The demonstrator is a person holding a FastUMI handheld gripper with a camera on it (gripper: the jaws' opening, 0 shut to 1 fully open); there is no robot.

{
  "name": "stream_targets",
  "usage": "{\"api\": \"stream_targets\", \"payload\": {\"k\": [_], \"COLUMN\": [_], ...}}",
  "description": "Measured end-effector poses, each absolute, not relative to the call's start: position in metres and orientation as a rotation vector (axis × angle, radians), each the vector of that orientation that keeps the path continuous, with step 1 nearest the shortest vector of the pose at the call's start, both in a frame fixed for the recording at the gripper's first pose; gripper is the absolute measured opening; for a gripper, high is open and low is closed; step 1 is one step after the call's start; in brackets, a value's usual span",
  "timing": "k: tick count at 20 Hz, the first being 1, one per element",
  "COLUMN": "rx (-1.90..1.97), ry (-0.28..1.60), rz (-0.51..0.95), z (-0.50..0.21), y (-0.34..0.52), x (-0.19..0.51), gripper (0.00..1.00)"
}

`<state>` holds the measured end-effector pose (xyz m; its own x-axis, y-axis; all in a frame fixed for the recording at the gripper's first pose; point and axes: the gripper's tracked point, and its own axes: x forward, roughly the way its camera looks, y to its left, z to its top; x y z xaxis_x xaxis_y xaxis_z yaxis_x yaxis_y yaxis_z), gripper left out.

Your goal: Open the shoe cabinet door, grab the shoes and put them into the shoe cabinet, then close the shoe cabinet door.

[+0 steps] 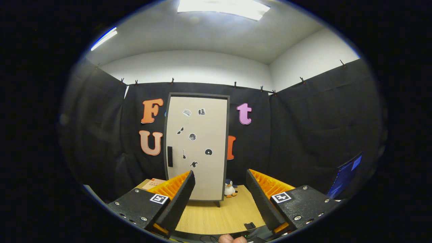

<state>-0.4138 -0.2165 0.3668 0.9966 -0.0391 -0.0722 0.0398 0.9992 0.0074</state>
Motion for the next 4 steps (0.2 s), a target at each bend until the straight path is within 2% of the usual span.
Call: {"api": "stream_targets", "payload": {"k": [4], "rx": [0.013], "ry": [0.08], "rz": [-0.034], "z": [0.3631], "y": [-0.2158], "x": [-0.411], "gripper": [0.95]}}
